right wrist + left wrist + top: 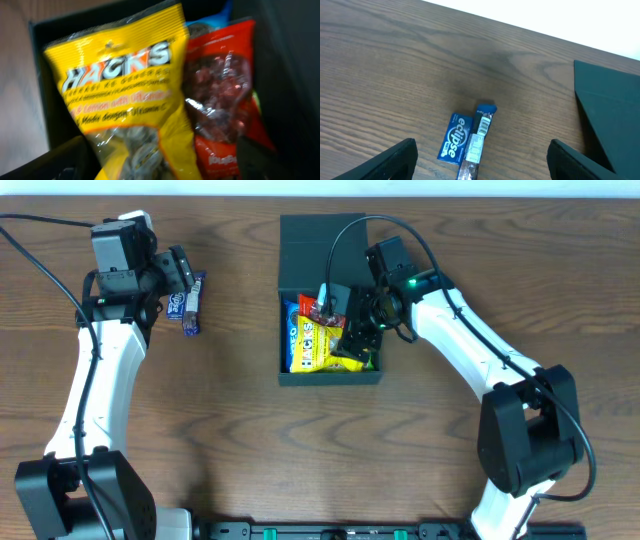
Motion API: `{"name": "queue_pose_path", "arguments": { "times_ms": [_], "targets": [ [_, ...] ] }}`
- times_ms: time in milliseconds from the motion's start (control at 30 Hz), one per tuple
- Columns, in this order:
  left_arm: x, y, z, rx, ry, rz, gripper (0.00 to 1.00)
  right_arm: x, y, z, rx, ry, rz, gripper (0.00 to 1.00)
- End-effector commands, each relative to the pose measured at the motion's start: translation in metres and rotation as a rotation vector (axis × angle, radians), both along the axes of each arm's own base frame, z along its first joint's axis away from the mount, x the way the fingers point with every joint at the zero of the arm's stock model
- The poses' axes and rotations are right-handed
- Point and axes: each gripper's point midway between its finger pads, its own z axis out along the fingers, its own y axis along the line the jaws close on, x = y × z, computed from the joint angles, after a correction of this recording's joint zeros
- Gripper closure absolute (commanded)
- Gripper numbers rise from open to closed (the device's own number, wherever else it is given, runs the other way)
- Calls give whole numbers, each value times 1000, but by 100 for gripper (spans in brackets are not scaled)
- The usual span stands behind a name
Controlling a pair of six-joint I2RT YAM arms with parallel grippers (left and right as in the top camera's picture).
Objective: Pack container
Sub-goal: 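Carry the yellow bag into the box and release, then press and tuck the yellow bag into the box with right gripper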
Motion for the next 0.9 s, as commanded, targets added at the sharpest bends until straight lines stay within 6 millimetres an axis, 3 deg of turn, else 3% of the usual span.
{"name": "queue_pose_path", "arguments": {
  "times_ms": [0, 33, 100, 133, 333, 467, 867],
  "targets": [
    [3, 3, 18, 19, -42, -3, 16, 4, 12, 18, 76, 11, -49, 29],
    [3, 3, 18, 19, -42, -3, 16, 5, 17, 24, 108, 8, -43, 43],
    [3, 3, 18, 19, -42, -3, 16, 2, 26, 35, 176, 11, -13, 95],
    [3, 3, 18, 19, -42, -3, 16, 0, 29, 38, 200, 18, 0, 99],
    [3, 3, 18, 19, -42, -3, 16, -13, 42, 38, 233, 53, 42, 99],
    [3, 3, 18, 18, -42, -3, 16, -14, 39, 29, 168, 44, 26, 99],
    [3, 3, 18, 19, -42, -3, 16, -22, -19, -8, -184, 42, -10, 99]
  ]
}}
